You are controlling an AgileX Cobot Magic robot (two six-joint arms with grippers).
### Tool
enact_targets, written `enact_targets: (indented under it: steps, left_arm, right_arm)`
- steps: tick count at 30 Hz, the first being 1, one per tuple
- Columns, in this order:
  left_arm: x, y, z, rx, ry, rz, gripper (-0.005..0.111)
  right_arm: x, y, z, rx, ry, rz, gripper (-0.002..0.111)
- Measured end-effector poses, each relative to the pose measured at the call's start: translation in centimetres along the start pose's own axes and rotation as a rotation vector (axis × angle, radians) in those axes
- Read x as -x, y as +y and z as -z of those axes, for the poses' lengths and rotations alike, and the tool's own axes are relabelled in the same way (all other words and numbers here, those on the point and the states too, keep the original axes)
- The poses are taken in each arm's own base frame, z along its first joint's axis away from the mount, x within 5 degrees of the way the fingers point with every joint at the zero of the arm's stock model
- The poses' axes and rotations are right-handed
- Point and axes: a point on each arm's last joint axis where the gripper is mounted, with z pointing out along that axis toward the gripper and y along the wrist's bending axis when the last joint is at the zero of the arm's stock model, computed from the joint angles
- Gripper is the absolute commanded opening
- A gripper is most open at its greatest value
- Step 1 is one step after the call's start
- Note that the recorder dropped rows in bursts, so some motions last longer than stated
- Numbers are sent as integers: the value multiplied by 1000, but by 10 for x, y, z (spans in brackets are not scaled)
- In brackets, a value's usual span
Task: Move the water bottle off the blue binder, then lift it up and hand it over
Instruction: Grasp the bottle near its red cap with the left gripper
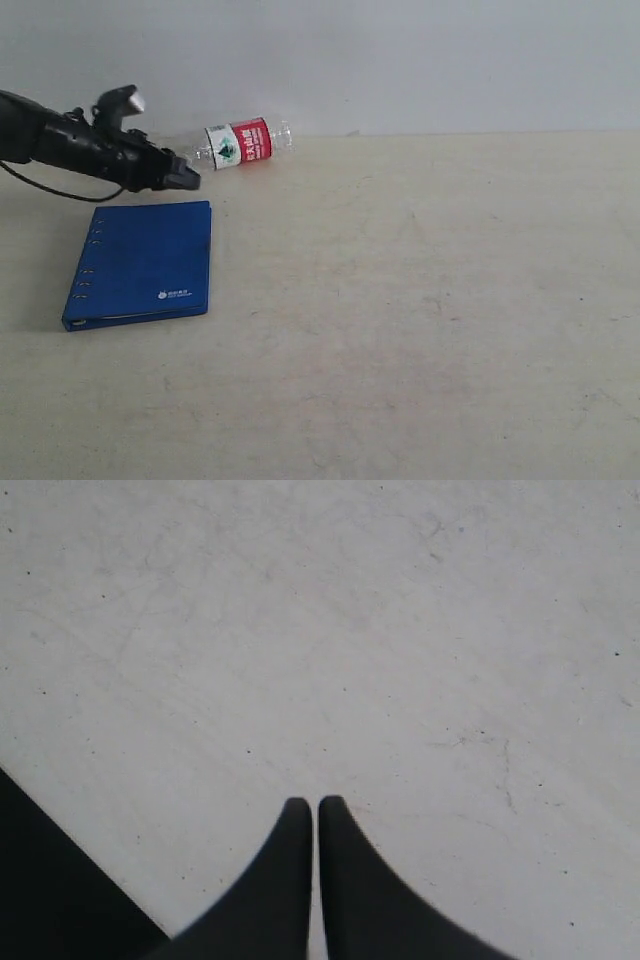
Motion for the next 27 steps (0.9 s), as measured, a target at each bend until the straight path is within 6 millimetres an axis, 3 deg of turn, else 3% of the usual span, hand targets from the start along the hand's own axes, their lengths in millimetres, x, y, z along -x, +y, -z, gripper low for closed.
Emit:
enact_targets:
  steps: [4, 9, 14, 16, 19, 27]
  left_arm:
    - [3, -14, -1, -38, 42, -41, 34]
    - [29, -24, 27, 18, -1, -185, 38]
    - [55, -40, 65, 122, 19, -538, 70]
    - [57, -41, 71, 177, 76, -663, 77]
    - [50, -35, 69, 220, 185, -766, 75]
    - [24, -20, 40, 208, 322, -793, 75]
  right_arm:
    - [0, 0, 0, 0, 0, 0, 0]
    - [0, 0, 0, 0, 0, 0, 0]
    - [0, 0, 0, 0, 0, -2, 0]
    - [0, 0, 0, 0, 0, -2, 0]
    - [0, 0, 0, 0, 0, -6, 0]
    - [0, 0, 0, 0, -2, -15, 0]
